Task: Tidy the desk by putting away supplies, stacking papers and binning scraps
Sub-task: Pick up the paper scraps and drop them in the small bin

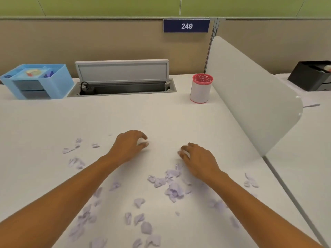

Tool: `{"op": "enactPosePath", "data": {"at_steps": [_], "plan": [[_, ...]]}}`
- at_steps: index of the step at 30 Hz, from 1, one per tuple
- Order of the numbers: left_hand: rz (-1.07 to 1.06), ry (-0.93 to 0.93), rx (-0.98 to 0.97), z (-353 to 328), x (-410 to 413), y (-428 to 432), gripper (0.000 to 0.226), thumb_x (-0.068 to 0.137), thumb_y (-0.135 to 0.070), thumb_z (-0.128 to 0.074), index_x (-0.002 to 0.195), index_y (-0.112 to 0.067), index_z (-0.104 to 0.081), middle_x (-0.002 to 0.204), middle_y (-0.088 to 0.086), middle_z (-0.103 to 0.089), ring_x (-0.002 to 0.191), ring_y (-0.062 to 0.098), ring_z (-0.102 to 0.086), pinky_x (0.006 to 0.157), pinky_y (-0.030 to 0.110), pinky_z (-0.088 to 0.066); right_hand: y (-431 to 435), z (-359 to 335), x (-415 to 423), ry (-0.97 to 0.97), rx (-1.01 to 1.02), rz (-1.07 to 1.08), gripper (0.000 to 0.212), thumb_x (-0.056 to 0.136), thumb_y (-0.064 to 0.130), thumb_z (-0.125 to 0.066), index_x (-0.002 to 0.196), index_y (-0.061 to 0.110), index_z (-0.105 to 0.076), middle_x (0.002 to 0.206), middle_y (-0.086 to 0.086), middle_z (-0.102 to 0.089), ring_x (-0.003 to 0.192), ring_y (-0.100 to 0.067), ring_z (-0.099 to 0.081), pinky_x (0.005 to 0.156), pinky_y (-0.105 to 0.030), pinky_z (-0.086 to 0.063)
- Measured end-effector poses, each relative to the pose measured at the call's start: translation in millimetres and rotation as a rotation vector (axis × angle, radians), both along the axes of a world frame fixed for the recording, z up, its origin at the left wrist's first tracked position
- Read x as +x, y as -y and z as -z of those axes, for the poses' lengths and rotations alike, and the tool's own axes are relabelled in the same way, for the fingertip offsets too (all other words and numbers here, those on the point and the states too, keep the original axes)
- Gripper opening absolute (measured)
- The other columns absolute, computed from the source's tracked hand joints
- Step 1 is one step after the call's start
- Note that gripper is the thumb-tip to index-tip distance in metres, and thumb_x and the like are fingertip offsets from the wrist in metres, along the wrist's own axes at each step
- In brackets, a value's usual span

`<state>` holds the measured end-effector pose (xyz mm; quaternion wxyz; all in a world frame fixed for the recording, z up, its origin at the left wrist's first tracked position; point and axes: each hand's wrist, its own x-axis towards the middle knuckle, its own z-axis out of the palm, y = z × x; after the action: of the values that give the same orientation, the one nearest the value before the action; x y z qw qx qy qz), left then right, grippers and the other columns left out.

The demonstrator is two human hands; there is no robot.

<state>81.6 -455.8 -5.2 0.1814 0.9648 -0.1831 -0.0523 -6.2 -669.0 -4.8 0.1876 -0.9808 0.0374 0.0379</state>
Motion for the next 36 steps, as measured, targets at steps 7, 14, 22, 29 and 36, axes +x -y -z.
{"op": "enactPosePath", "data": {"at_steps": [7,14,22,29,36], "plan": [[-0.016,-0.128,0.248,6.8,-41.8,-47.3,0.051,0.093,-0.053,-0.037,0.139,-0.032,-0.033,0.154,-0.002,-0.019,0.143,0.017,-0.015,0.114,0.048,-0.013,-60.7,-6.3,-38.6,-0.247,-0.115,-0.159,0.065,0.093,0.056,-0.035,0.145,0.019,-0.024,0.146,-0.012,-0.031,0.132,-0.033,-0.031,0.105,-0.038,-0.03],[0.144,-0.25,0.181,-3.1,-72.2,-74.4,0.068,0.083,-0.061,-0.045,0.143,-0.033,-0.028,0.156,-0.006,-0.013,0.143,0.013,-0.016,0.113,0.029,-0.018,-87.1,-0.1,-53.8,-0.191,-0.121,-0.399,0.049,0.1,0.009,-0.032,0.147,0.02,-0.023,0.156,-0.012,-0.012,0.144,-0.032,-0.011,0.112,-0.037,-0.023],[0.181,-0.023,0.113,4.4,-88.6,-81.5,0.033,0.092,-0.021,-0.056,0.125,-0.021,-0.059,0.143,-0.002,-0.044,0.13,0.012,-0.044,0.103,0.018,-0.03,-84.2,11.3,-52.6,-0.005,-0.137,-0.48,0.027,0.094,-0.001,-0.038,0.109,0.001,-0.06,0.112,-0.013,-0.06,0.107,-0.029,-0.054,0.09,-0.03,-0.042],[0.172,0.236,-0.018,17.9,-93.9,-78.5,0.012,0.076,-0.006,-0.071,0.086,-0.007,-0.076,0.098,0.006,-0.073,0.09,0.017,-0.07,0.08,0.013,-0.045,-79.7,-0.9,-47.4,0.006,-0.131,-0.483,0.022,0.079,-0.008,-0.045,0.091,0.0,-0.062,0.092,-0.012,-0.057,0.078,-0.022,-0.045,0.064,-0.023,-0.027],[0.259,0.262,0.043,17.9,-84.8,-73.8,0.009,0.059,-0.002,-0.076,0.059,-0.011,-0.072,0.061,-0.002,-0.07,0.051,0.015,-0.066,0.05,0.018,-0.053,-81.5,-7.8,-34.6,-0.063,-0.147,-0.41,0.018,0.076,-0.01,-0.048,0.079,0.001,-0.061,0.07,-0.009,-0.055,0.055,-0.019,-0.044,0.051,-0.018,-0.028]]}}
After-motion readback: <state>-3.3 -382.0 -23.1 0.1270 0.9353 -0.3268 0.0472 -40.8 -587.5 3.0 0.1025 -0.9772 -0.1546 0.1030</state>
